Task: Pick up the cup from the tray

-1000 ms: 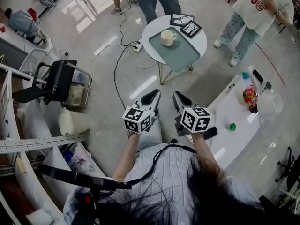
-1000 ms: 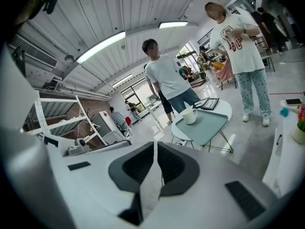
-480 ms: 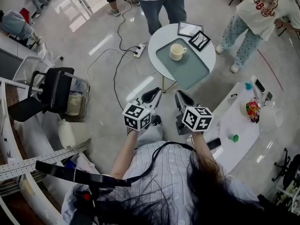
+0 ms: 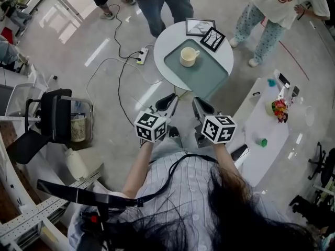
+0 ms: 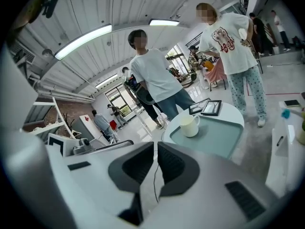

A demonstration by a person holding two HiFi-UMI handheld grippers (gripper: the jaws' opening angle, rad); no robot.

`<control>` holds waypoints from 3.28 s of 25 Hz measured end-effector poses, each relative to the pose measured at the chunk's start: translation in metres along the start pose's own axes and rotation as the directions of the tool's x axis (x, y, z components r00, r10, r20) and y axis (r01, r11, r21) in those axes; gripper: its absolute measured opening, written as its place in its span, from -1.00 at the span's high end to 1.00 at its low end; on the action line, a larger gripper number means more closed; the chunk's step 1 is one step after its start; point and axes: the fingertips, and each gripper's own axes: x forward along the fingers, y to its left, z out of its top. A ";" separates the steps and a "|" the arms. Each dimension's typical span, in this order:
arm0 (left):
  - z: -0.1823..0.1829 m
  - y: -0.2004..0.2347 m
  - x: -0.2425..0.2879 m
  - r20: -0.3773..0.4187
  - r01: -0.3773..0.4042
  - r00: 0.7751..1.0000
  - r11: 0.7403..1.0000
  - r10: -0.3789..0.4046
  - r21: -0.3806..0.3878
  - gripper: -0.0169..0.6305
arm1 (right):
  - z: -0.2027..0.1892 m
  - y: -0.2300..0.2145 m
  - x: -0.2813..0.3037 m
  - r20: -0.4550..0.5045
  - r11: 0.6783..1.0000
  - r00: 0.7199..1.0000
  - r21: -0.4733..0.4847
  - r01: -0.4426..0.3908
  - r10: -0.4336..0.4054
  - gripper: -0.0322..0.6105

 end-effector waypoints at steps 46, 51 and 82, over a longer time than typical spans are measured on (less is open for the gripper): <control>-0.047 0.144 0.249 -0.180 -0.105 0.978 0.994 0.109 0.033 -0.45 | 0.055 -0.188 0.146 -0.305 0.999 0.951 0.025 -0.048 0.054 0.77; -0.050 0.157 0.264 -0.189 -0.107 0.975 0.992 0.118 0.067 -0.47 | 0.053 -0.195 0.149 -0.318 0.998 0.947 0.039 -0.045 0.055 0.77; -0.036 0.142 0.280 -0.151 -0.144 0.972 0.963 0.181 0.226 -0.48 | 0.044 -0.204 0.136 -0.297 0.995 0.955 0.103 0.020 0.011 0.77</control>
